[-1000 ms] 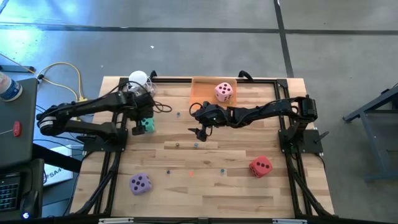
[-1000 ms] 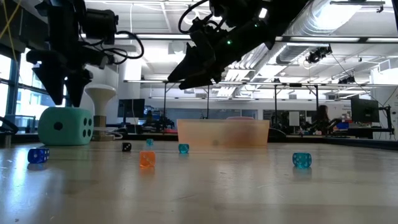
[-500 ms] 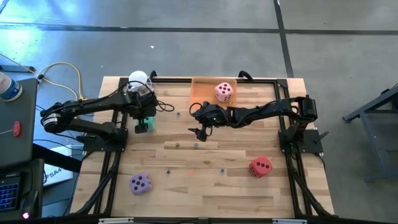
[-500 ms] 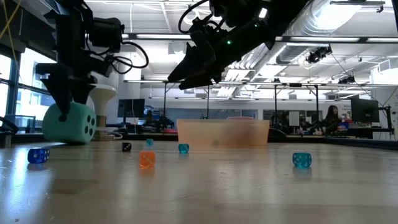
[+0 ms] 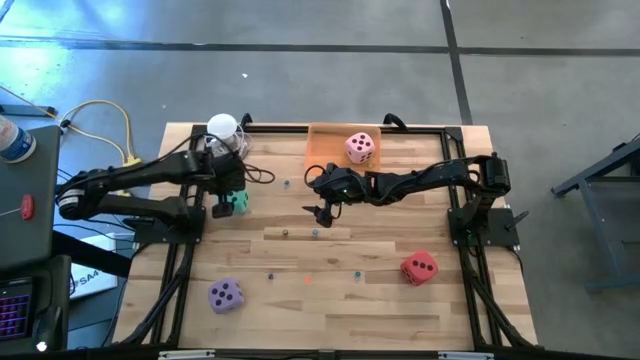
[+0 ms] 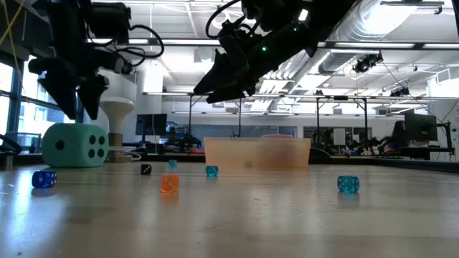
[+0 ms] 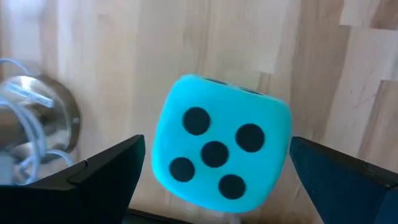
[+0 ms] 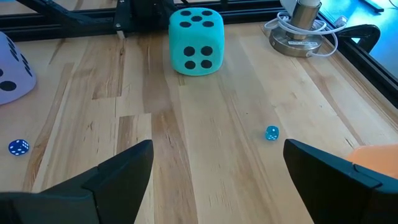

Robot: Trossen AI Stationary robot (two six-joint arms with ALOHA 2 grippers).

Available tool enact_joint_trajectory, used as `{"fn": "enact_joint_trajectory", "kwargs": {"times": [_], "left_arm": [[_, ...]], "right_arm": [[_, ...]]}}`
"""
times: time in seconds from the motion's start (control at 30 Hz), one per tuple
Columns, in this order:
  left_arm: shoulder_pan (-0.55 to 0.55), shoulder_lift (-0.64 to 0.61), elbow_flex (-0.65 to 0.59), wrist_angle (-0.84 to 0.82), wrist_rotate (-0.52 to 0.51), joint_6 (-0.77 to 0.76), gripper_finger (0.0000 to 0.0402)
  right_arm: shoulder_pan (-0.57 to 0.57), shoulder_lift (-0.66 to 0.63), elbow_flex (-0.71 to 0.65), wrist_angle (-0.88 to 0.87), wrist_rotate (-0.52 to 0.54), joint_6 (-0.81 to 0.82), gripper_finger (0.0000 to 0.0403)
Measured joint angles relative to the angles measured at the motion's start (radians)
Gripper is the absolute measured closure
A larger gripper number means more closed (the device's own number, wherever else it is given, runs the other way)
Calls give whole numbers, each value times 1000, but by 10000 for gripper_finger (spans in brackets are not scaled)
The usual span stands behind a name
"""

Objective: Pick & Place Dice
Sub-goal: Put the large light blue die into the orange bin

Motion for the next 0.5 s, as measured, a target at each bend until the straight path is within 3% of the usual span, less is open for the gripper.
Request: {"fn": "enact_joint_trajectory", "kwargs": {"times": [0.1,0.5], "left_arm": [[3,-1,0,1,-35,-20,12],[5,56,1,1,2,70,12]], "right_arm": [[0,0,0,0,0,0,50],[0,0,0,0,0,3,50]]}}
